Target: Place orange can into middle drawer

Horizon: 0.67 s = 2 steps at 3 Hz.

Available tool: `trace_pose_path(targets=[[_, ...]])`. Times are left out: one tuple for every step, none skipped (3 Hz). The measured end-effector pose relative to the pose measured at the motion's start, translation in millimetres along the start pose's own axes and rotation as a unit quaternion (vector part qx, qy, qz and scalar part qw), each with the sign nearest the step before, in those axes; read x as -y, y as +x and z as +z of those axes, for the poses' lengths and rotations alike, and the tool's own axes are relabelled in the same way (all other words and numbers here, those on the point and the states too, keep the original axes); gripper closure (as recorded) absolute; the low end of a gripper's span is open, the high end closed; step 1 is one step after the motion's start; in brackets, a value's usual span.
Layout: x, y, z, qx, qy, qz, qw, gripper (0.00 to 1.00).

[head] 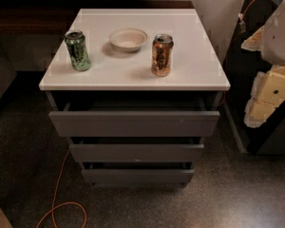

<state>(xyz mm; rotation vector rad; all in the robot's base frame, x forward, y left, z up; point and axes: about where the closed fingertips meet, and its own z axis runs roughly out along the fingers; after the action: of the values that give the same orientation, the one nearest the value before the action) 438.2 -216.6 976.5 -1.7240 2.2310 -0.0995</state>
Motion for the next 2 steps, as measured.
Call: trace_pose_path(targets=[[0.0, 0.0, 0.0, 0.0, 0.0, 0.0, 1.0, 0.0], [-4.5, -9.7, 3.5, 0.023, -0.014, 0.001, 0.9996, 0.0]])
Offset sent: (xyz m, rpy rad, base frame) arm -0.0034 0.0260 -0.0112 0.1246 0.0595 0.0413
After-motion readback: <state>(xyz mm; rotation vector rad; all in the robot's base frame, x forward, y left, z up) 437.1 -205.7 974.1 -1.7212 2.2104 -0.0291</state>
